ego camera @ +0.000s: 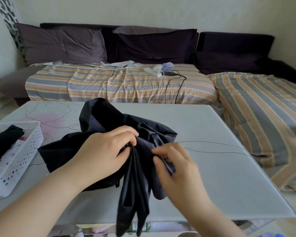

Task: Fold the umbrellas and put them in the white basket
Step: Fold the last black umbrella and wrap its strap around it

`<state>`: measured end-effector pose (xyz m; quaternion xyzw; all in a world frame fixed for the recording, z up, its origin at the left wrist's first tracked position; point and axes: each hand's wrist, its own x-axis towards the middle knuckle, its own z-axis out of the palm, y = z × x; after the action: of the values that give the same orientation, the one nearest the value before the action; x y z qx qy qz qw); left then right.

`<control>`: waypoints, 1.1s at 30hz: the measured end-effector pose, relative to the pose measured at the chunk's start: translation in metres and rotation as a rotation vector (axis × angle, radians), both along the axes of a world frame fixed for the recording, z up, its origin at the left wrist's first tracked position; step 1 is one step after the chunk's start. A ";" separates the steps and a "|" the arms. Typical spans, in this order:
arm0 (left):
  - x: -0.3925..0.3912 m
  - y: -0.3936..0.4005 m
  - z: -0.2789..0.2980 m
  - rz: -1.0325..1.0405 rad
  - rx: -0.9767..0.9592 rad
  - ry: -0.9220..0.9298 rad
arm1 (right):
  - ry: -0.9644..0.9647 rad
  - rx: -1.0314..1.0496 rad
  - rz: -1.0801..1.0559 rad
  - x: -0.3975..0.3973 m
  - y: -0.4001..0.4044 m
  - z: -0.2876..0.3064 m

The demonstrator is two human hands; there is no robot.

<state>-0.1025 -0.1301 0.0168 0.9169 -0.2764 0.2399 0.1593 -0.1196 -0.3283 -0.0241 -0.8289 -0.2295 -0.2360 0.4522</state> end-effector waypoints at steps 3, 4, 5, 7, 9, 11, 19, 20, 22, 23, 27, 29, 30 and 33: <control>-0.001 0.003 -0.002 -0.002 0.017 -0.016 | 0.090 -0.104 -0.044 0.021 0.003 0.017; -0.002 0.004 -0.002 -0.004 0.026 -0.032 | 0.110 -0.132 -0.040 0.027 0.006 0.020; -0.003 0.004 -0.002 -0.011 0.032 -0.046 | 0.111 -0.156 -0.038 0.032 0.009 0.023; -0.005 0.005 -0.002 -0.027 0.034 -0.069 | 0.051 -0.203 -0.051 0.040 0.015 0.026; -0.006 0.006 -0.003 -0.034 0.029 -0.091 | -0.010 -0.250 -0.057 0.047 0.018 0.028; -0.007 0.008 -0.005 -0.025 0.032 -0.105 | -0.029 -0.305 -0.025 0.051 0.021 0.032; -0.012 0.013 -0.006 0.103 0.000 -0.057 | 0.072 -0.236 0.201 0.047 0.032 0.035; -0.012 0.013 -0.007 0.097 0.026 -0.076 | 0.085 -0.232 0.208 0.046 0.033 0.035; -0.011 0.014 -0.007 0.101 0.060 -0.109 | 0.100 -0.229 0.213 0.045 0.034 0.035; -0.011 0.014 -0.007 0.103 0.071 -0.121 | 0.109 -0.226 0.215 0.044 0.034 0.036; -0.008 0.015 -0.007 0.120 0.095 -0.117 | 0.171 -0.341 0.152 0.043 0.028 0.035; -0.007 0.017 -0.007 0.170 0.097 -0.098 | 0.316 -0.536 0.020 0.044 0.017 0.032; -0.007 0.017 -0.008 0.196 0.094 -0.093 | 0.399 -0.594 -0.052 0.044 0.011 0.032; -0.005 0.017 -0.010 0.204 0.083 -0.097 | 0.440 -0.454 -0.192 0.041 -0.007 0.038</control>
<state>-0.1076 -0.1134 0.0071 0.9334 -0.1987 0.2873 0.0822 -0.0784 -0.3351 0.0135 -0.9575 -0.0940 -0.0356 0.2702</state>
